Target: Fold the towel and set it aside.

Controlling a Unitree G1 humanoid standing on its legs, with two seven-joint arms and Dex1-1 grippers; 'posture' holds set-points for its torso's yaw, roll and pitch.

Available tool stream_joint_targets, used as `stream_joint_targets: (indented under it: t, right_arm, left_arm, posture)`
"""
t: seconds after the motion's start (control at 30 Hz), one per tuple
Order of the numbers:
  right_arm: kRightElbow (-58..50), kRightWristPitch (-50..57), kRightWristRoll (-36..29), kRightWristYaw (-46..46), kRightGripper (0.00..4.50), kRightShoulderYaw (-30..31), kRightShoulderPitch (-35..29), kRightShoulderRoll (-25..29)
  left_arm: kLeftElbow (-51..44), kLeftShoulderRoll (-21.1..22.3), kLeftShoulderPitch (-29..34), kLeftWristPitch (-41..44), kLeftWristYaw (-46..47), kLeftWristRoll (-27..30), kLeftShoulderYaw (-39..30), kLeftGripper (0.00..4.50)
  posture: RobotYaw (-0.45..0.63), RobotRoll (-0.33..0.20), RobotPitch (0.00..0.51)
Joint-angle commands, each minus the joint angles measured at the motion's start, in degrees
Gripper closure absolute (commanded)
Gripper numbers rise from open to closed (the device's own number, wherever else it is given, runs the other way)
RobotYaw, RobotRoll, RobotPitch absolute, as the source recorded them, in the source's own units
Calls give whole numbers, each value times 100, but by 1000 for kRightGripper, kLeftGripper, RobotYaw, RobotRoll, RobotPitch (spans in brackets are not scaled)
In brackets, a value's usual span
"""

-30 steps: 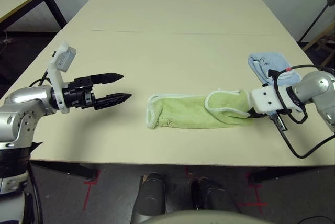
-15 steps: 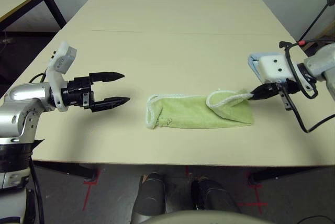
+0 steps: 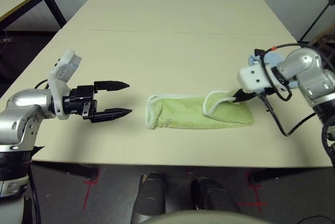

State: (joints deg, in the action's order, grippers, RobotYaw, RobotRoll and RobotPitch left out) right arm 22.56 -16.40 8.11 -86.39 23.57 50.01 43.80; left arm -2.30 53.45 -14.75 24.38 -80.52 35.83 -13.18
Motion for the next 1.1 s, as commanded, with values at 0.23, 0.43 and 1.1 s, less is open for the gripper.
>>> stream_joint_targets:
  t: [0.23, 0.43, 1.1]
  right_arm:
    - [807, -1169, 138, 469, 4293, 1, 527, -500]
    - [525, -714, -282, -10, 2511, -144, 636, -361]
    - [63, 1530, -987, 718, 9, -1214, 912, 1]
  left_arm:
    - [-113, 47, 24, 145, -10, 116, -3, 0]
    - [-147, 72, 71, 216, -20, 138, -4, 0]
    - [3, -106, -208, 238, 110, 109, 115, 0]
  posture:
    - [183, 0, 142]
    - [183, 0, 142]
    - [149, 0, 151]
